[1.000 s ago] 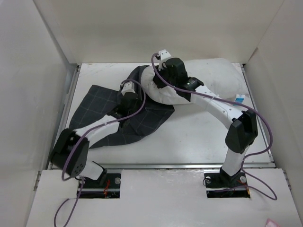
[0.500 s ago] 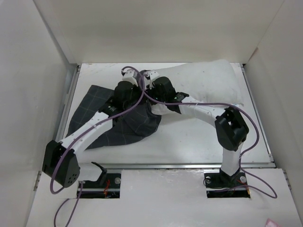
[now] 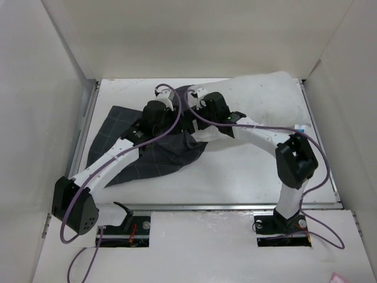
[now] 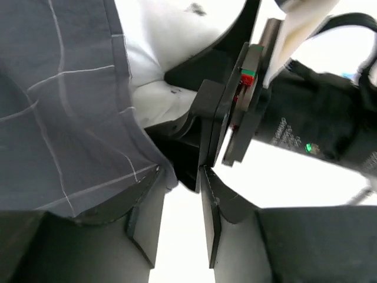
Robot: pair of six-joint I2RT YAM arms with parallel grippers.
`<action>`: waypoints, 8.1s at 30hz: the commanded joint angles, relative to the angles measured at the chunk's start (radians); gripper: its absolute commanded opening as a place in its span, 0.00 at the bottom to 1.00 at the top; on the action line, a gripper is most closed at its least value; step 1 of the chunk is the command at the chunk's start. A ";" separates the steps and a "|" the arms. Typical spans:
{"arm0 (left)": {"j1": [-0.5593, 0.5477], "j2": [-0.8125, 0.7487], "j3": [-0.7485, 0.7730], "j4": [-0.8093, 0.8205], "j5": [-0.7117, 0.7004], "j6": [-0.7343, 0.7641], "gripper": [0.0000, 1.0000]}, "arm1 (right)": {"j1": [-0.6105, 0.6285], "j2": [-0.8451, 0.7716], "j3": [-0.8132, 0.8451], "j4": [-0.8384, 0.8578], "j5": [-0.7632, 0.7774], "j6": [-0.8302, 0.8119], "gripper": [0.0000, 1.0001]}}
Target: Put the pillow into the pillowcase
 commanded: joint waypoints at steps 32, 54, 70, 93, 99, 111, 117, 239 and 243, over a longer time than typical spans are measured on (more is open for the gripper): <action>-0.306 0.092 -0.006 -0.038 -0.517 -0.331 0.29 | -0.102 -0.376 -0.251 -0.102 -0.246 0.120 0.81; -0.306 0.091 0.015 -0.029 -0.560 -0.273 0.00 | -0.060 -0.115 -0.090 0.013 0.030 0.439 0.53; -0.278 0.086 0.084 -0.129 -0.569 -0.230 0.81 | -0.051 -0.127 -0.143 0.062 0.035 0.405 0.00; -0.205 0.188 0.275 -0.167 -0.594 -0.136 0.00 | -0.042 -0.202 -0.269 0.287 -0.010 0.384 0.00; -0.229 0.222 0.496 -0.122 -0.523 0.031 0.00 | -0.004 -0.227 -0.243 0.354 -0.088 0.165 0.00; -0.229 0.344 0.729 -0.167 -0.344 0.122 0.00 | 0.027 -0.180 -0.418 0.212 -0.145 0.094 0.05; -0.229 0.298 0.523 -0.199 -0.379 0.034 0.00 | 0.027 -0.436 -0.406 0.138 -0.063 0.071 0.63; -0.044 0.348 0.685 -0.503 -0.606 0.147 0.00 | -0.120 -0.309 -0.301 0.245 -0.507 -0.400 0.00; -0.044 0.387 0.817 -0.466 -0.536 0.187 0.00 | -0.111 -0.389 -0.323 0.199 -0.599 -0.465 0.00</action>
